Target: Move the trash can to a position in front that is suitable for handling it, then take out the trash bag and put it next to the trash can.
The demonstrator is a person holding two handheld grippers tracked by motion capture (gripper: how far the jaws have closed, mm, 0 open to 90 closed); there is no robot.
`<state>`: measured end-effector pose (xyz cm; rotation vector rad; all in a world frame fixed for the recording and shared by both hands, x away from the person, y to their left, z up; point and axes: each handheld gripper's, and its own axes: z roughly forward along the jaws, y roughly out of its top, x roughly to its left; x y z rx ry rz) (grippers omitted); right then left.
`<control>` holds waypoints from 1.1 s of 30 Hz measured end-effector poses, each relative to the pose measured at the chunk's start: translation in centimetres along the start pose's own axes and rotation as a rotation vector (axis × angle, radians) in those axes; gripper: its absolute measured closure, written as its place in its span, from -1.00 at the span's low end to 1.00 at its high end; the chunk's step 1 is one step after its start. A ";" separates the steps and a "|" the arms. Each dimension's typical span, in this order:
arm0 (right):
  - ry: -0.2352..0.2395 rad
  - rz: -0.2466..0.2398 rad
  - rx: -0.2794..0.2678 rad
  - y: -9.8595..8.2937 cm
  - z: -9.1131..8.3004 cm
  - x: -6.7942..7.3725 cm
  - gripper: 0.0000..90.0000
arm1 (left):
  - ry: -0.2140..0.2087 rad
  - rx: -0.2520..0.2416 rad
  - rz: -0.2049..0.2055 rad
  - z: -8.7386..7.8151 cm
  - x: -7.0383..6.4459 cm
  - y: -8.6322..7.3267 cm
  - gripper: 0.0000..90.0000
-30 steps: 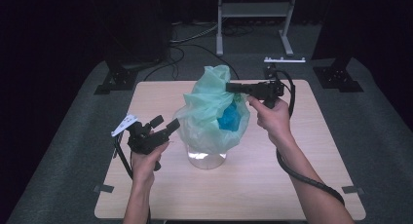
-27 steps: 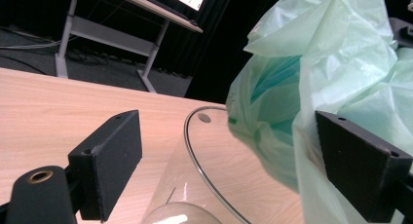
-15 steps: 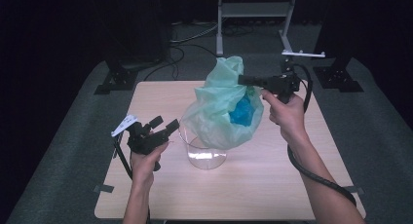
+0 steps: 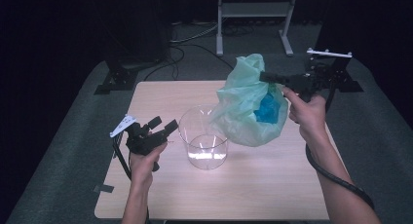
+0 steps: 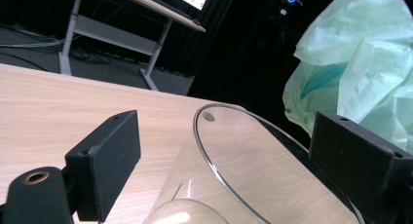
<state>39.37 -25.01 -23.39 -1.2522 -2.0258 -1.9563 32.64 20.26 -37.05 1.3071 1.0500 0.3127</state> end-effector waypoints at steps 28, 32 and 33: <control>-0.087 0.120 -0.044 -2.2 -4.6 -5.9 1.00 | -0.007 0.012 0.006 0.4 -0.5 -0.2 -0.77; -0.097 0.134 -0.045 -2.5 -4.5 -6.7 1.00 | -0.005 0.012 0.000 0.4 -0.2 -0.2 -0.77; -0.100 0.137 -0.043 -2.6 -4.5 -7.0 1.00 | -0.003 0.013 0.001 0.4 -0.2 -0.2 -0.77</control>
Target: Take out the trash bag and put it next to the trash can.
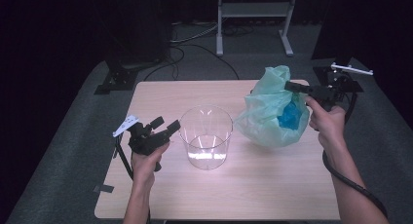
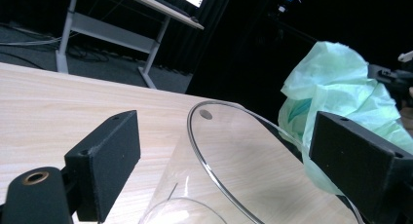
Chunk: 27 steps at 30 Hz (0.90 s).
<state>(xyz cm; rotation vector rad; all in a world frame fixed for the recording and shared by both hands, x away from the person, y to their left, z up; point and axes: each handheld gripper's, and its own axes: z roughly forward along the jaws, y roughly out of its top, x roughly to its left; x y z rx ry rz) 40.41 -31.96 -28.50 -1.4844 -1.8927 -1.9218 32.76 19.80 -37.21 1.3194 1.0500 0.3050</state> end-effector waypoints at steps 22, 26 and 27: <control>-0.003 0.102 0.033 -2.4 2.5 -4.3 1.00 | 0.011 -0.016 -0.015 -0.3 0.1 0.3 -0.77; -0.004 0.105 0.046 -2.8 3.4 -4.6 1.00 | 0.011 -0.018 -0.018 -0.3 0.1 0.3 -0.77; -0.002 0.107 0.047 -2.8 3.6 -4.6 1.00 | 0.010 -0.018 -0.018 -0.2 0.1 0.3 -0.77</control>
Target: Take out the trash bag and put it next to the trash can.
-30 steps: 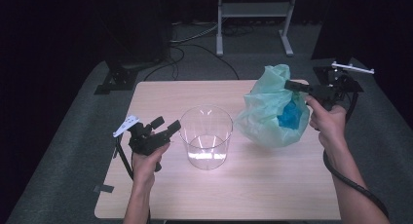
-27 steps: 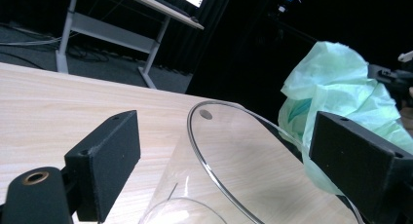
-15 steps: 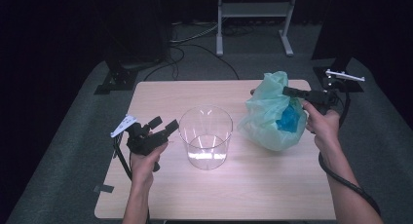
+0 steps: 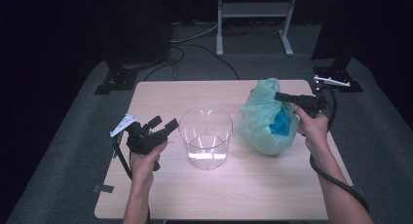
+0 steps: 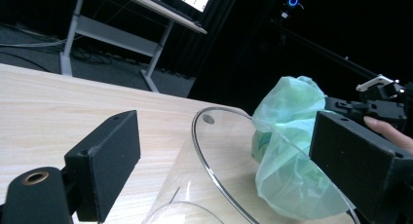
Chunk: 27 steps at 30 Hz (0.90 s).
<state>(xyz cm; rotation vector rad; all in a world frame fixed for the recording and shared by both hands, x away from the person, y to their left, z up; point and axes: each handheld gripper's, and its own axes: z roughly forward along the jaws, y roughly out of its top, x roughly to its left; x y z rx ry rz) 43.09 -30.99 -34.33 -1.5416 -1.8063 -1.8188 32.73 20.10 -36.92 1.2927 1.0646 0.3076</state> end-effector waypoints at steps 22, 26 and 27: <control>0.018 0.042 0.075 -2.2 5.8 -1.9 1.00 | 0.008 0.014 -0.004 0.3 0.3 -0.3 -0.77; 0.012 0.047 0.092 -2.7 6.5 -2.3 1.00 | 0.010 0.015 -0.007 0.2 0.4 -0.3 -0.77; 0.010 0.044 0.093 -2.7 6.6 -2.4 1.00 | 0.010 0.015 -0.008 0.2 0.4 -0.4 -0.77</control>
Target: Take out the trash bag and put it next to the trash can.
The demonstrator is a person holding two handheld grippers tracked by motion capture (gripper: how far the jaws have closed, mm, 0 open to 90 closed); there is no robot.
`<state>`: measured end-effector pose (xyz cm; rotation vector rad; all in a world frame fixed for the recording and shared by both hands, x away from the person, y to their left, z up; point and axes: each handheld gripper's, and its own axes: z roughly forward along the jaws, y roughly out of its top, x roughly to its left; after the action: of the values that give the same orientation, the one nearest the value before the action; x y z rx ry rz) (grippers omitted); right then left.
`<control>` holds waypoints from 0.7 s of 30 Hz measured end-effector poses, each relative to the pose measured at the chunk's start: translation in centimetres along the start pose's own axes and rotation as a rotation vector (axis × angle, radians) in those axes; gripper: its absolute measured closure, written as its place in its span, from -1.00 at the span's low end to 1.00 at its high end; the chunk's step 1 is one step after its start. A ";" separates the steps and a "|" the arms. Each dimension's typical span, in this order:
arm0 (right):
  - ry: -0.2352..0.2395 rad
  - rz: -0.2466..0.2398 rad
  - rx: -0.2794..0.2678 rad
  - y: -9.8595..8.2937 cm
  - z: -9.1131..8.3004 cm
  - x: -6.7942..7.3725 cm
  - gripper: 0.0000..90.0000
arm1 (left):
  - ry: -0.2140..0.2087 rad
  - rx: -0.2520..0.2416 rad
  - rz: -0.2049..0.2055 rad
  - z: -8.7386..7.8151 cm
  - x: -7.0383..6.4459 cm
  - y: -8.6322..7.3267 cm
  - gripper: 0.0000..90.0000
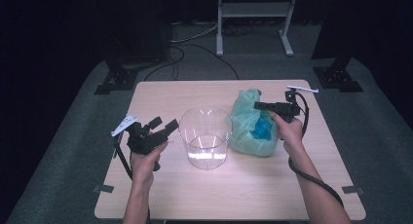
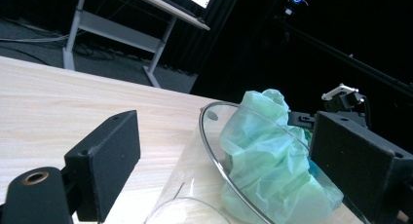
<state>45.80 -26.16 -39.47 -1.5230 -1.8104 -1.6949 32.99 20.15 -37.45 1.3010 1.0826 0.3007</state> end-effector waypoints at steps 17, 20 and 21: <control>-0.121 -0.113 0.026 0.4 -2.5 1.0 0.12 | 0.000 0.018 0.007 0.4 -0.3 -0.3 -0.77; -0.142 -0.123 0.019 0.5 -3.3 1.1 0.01 | -0.001 0.018 0.006 0.4 -0.3 -0.4 -0.77; -0.152 -0.128 0.017 0.5 -3.6 1.2 -0.02 | -0.001 0.019 0.007 0.4 -0.3 -0.4 -0.77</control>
<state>44.04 -28.71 -37.20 -1.6004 -2.0333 -1.6538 33.02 19.55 -37.65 1.3216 1.0832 0.2956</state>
